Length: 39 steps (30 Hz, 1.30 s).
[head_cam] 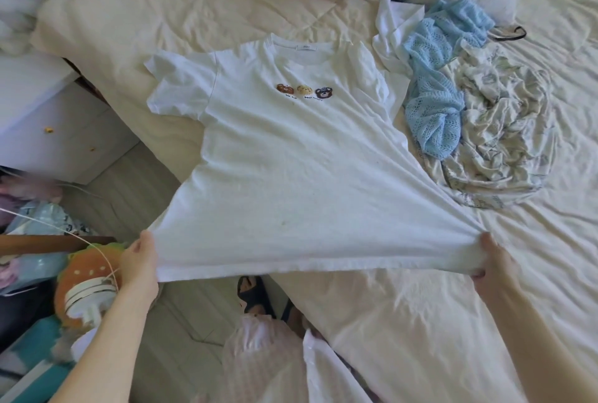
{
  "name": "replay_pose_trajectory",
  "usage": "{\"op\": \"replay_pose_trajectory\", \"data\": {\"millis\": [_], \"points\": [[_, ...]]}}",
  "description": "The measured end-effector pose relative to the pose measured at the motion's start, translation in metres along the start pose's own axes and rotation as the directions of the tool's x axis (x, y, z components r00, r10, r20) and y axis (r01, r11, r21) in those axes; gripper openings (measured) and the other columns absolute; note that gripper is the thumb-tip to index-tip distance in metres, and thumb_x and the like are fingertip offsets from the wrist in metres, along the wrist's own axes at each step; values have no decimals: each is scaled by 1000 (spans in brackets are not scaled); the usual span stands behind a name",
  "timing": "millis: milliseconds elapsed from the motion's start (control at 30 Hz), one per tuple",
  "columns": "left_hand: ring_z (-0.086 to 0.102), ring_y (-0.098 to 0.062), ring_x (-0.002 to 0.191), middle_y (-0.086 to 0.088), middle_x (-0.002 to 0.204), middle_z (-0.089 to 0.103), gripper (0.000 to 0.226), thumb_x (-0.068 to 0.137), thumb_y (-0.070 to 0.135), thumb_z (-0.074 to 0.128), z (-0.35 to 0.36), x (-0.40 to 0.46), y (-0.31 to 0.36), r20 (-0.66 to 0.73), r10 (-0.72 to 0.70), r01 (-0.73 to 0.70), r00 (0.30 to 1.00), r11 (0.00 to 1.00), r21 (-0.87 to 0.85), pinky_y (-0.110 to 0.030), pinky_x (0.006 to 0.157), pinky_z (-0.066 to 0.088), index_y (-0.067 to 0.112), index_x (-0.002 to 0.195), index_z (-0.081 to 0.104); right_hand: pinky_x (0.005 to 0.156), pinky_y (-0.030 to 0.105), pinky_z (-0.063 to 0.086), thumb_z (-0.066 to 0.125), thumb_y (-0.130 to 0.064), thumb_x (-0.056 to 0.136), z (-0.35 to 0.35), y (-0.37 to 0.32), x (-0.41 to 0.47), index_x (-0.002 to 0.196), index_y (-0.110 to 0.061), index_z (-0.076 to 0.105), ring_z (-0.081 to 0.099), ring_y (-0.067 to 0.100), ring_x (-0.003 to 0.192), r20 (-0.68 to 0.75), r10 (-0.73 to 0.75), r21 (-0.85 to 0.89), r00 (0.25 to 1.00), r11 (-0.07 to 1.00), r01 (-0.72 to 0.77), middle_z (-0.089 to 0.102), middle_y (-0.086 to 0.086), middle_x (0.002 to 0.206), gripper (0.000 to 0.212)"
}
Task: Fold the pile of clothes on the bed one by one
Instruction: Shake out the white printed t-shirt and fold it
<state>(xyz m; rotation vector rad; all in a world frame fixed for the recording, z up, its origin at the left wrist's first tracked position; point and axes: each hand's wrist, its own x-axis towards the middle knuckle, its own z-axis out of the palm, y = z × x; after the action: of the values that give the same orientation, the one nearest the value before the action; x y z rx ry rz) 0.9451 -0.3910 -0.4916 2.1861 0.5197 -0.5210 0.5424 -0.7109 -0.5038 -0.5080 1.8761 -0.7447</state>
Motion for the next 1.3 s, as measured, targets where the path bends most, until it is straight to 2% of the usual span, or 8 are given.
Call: {"op": "replay_pose_trajectory", "data": {"millis": [200, 400, 533, 667, 767, 900, 1167, 1300], "points": [[48, -19, 76, -1, 90, 52, 22, 94, 33, 54, -3, 10, -22, 218, 152, -209, 964, 940, 268, -32, 62, 38, 16, 108, 51, 85, 42, 44, 57, -10, 92, 4, 22, 12, 118, -8, 55, 49, 26, 96, 69, 60, -285, 996, 958, -38, 50, 13, 108, 27], [46, -28, 76, -11, 76, 51, 27, 98, 24, 47, -5, 13, -17, 223, 201, -267, 954, 907, 325, -34, 62, 32, 2, 84, 55, 62, 35, 46, 61, -2, 87, 2, 22, 18, 87, -5, 56, 54, 20, 70, 118, 228, -304, 966, 935, -183, 55, 10, 98, 6], [35, -22, 67, -5, 67, 36, 37, 100, 24, 40, -10, 14, -9, 120, 171, -199, 978, 938, 283, -30, 55, 24, 9, 67, 44, 74, 40, 50, 63, -19, 89, -7, 11, 19, 106, -6, 63, 62, 24, 78, 247, 279, -334, 928, 924, -189, 66, 8, 100, 22], [45, -23, 91, -8, 92, 52, 19, 99, 25, 47, -12, 15, -2, 157, 146, -168, 977, 977, 134, -31, 73, 38, 10, 97, 58, 63, 39, 50, 55, -33, 94, -9, 6, 11, 102, -12, 65, 66, 23, 78, 335, 351, -438, 875, 880, -185, 71, 8, 88, 25], [48, -25, 97, -8, 107, 51, 30, 91, 19, 61, -13, 17, -1, 242, 125, -162, 962, 977, 141, -37, 79, 39, 8, 119, 54, 67, 37, 47, 55, -17, 94, -6, 11, 14, 119, -3, 55, 60, 28, 85, 296, 319, -424, 900, 889, -176, 64, 11, 99, 28], [45, -26, 83, -13, 83, 50, 18, 93, 20, 58, -13, 17, -2, 216, 163, -209, 963, 954, 216, -32, 61, 35, 3, 96, 54, 77, 36, 41, 62, -19, 89, 0, 17, 17, 118, -2, 57, 55, 37, 110, 109, 153, -371, 982, 923, -103, 55, 19, 131, 34], [54, -32, 111, -13, 124, 55, 42, 95, 27, 55, -19, 30, 3, 246, -124, 112, 961, 992, 62, -41, 93, 42, 1, 128, 52, 80, 40, 44, 58, -21, 90, 9, 1, 6, 109, 0, 67, 54, 27, 89, -29, -253, -434, 967, 875, 216, 63, 25, 109, 30], [52, -28, 109, -10, 108, 60, 25, 96, 26, 54, -14, 21, -1, 189, -30, 26, 981, 999, 27, -36, 88, 39, 6, 109, 63, 50, 29, 36, 52, -17, 93, 17, 2, 3, 104, 1, 63, 46, 25, 64, 55, -193, -484, 980, 853, 196, 54, 13, 76, 24]]}}
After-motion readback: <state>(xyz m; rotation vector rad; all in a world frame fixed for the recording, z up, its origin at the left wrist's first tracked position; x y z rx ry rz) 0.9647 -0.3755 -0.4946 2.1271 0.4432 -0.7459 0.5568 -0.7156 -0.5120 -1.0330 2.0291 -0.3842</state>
